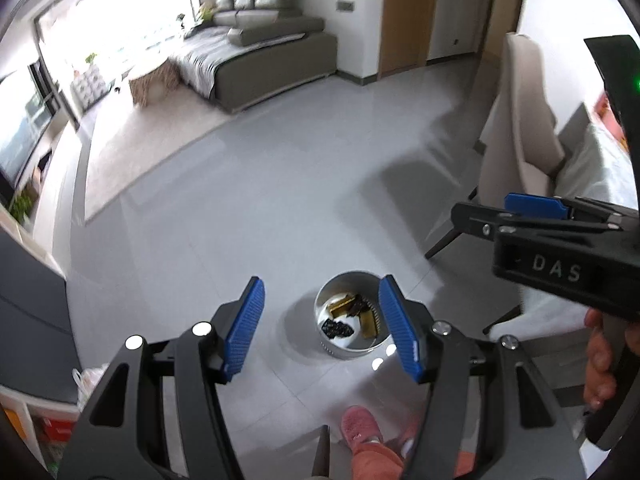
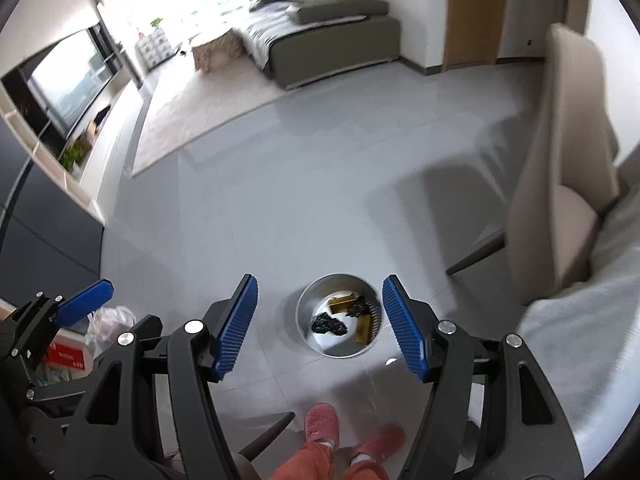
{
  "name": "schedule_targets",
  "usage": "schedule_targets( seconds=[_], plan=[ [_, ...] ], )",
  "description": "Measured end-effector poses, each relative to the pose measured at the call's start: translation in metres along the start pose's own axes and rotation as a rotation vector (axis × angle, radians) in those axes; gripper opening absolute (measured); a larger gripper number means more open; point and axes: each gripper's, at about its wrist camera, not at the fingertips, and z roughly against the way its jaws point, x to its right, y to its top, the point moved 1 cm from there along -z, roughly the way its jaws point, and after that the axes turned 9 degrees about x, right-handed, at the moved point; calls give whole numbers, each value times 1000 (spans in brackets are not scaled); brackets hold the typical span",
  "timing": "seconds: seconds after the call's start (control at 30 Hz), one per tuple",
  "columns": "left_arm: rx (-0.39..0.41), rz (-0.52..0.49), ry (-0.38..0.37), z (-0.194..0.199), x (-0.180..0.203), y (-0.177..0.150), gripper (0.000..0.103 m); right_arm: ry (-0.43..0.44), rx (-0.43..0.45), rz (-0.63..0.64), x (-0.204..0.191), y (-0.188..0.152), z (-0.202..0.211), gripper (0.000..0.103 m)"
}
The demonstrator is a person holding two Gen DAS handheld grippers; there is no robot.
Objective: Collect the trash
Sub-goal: 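Move both open tools back toward the table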
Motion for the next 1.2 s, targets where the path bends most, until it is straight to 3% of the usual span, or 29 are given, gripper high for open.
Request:
schedule_targets(
  seconds=[0.17,0.3,0.47,0.87,1.2],
  plan=[
    [34,-59,-85,41,51,22,60,-67,53,-55,40,6,72,63],
    [75,-111,-136,71,102,34,60,-141,91,-108,83,-10,140,63],
    [112,-158,-223,109,183,30,61,-239,132,-181,144,-56,221,63],
    [116,-319,-487,211,402,-40,60,-502,169,-377,301,-201,400,63],
    [94,-532,-684,241,525,-68,60,-707,190,-608,359,-294,483,63]
  ],
)
